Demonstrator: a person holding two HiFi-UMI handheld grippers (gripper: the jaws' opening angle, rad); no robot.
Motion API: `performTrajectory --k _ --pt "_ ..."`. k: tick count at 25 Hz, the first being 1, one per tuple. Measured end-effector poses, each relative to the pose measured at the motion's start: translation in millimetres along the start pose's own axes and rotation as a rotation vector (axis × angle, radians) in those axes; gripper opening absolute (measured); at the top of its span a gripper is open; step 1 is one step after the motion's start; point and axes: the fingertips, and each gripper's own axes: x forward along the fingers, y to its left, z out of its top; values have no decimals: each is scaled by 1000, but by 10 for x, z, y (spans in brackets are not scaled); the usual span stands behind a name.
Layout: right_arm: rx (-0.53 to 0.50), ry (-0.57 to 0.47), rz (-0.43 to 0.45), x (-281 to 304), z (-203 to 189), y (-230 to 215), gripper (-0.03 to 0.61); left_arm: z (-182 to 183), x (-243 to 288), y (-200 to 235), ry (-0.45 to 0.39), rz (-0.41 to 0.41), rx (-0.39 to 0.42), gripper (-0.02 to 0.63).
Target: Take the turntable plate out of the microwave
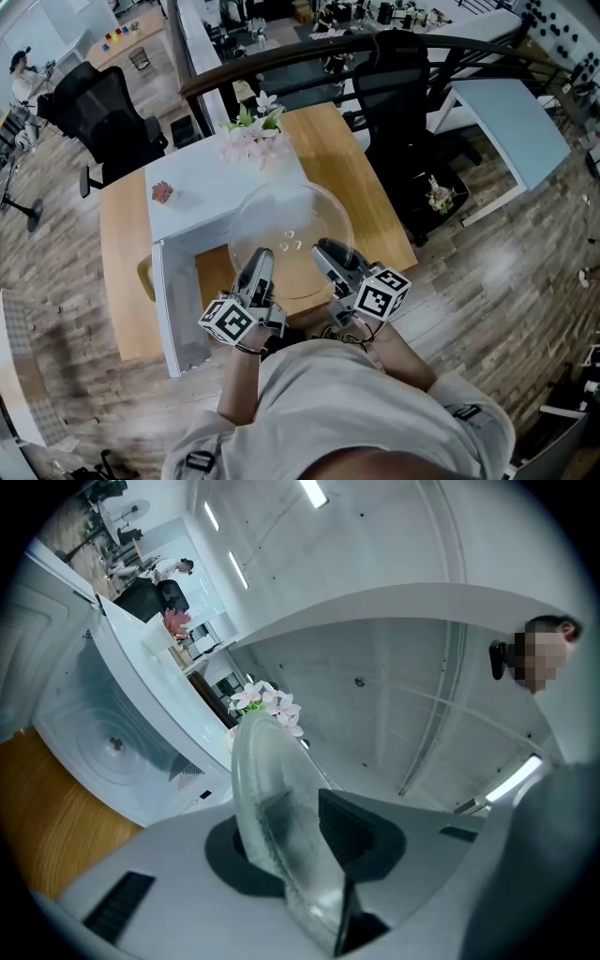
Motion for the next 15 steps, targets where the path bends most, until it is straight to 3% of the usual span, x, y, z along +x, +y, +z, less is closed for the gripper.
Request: performTrajectory --k 15 --pt "5 1 -21 -19 -16 -44 118 -27 41 9 25 -8 1 117"
